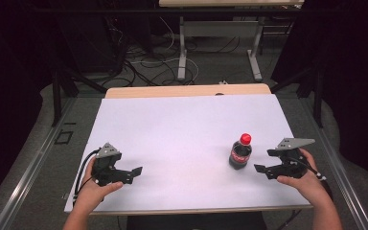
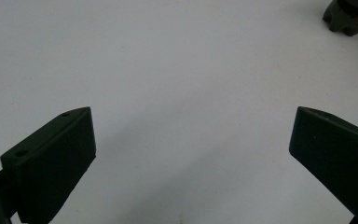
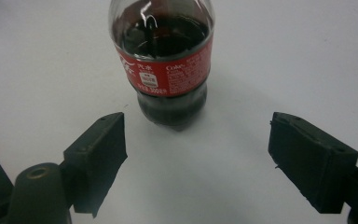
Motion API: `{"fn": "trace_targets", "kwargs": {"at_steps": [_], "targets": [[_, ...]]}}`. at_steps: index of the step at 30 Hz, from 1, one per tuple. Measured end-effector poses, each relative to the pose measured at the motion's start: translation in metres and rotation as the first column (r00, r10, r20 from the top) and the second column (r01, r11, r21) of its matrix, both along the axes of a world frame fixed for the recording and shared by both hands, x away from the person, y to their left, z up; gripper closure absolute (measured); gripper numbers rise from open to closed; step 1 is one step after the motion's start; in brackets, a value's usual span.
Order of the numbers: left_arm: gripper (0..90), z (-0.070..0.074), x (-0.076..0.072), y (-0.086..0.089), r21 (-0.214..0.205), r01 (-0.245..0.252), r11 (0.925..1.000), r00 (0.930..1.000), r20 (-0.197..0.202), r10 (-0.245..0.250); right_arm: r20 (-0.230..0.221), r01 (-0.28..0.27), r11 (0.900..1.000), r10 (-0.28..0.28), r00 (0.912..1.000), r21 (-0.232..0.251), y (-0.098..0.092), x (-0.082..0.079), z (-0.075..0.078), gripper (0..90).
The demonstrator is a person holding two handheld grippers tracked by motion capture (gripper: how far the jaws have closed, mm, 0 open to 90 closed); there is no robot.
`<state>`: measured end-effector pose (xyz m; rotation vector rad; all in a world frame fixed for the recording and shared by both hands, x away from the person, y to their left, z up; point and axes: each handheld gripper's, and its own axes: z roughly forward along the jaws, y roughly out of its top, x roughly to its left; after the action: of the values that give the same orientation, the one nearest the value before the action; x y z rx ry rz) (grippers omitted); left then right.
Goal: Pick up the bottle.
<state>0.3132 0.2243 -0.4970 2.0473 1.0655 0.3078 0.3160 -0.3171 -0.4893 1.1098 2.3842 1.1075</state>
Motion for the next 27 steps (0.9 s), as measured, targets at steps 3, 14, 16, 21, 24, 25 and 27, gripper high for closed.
{"fn": "trace_targets", "kwargs": {"at_steps": [3, 14, 16, 21, 24, 25, 27], "targets": [[0.6, -0.002, 0.0, -0.002, -0.008, 0.002, 1.0, 0.9998, -0.018, -0.002, 0.015, -0.004, 0.9999, 0.003, 0.9999, 0.012, 0.003, 0.0, 0.004, 19.1], [0.9, -0.002, -0.003, 0.0, 0.011, 0.008, 0.9999, 0.9997, -0.023, -0.007, 0.019, -0.019, 0.9975, 0.018, 0.9997, 0.068, 0.021, 0.009, -0.002, 18.8], [1.0, -0.002, -0.005, 0.001, 0.013, 0.002, 0.9999, 0.9997, -0.024, -0.002, 0.005, -0.033, 0.9981, 0.033, 0.9994, 0.053, 0.028, 0.012, -0.006, 18.8], [1.0, -0.004, -0.006, 0.001, 0.02, 0.0, 0.9998, 0.9997, -0.025, 0.001, 0.009, -0.02, 0.9988, 0.019, 0.9998, 0.045, 0.04, 0.02, -0.013, 19.5], [1.0, -0.004, -0.008, 0.001, 0.032, 0.002, 0.9995, 0.9996, -0.028, -0.001, 0.017, -0.013, 0.9974, 0.012, 0.9998, 0.072, 0.045, 0.025, -0.015, 22.2], [1.0, -0.004, -0.009, 0.001, 0.026, 0.005, 0.9996, 0.9996, -0.027, -0.004, 0.022, -0.004, 0.998, 0.003, 0.9998, 0.063, 0.046, 0.026, -0.015, 22.6], [1.0, -0.003, -0.011, 0.003, 0.031, 0.001, 0.9995, 0.9997, -0.023, 0.0, 0.018, 0.008, 0.9973, -0.009, 0.9998, 0.073, 0.05, 0.029, -0.018, 23.9]]}}
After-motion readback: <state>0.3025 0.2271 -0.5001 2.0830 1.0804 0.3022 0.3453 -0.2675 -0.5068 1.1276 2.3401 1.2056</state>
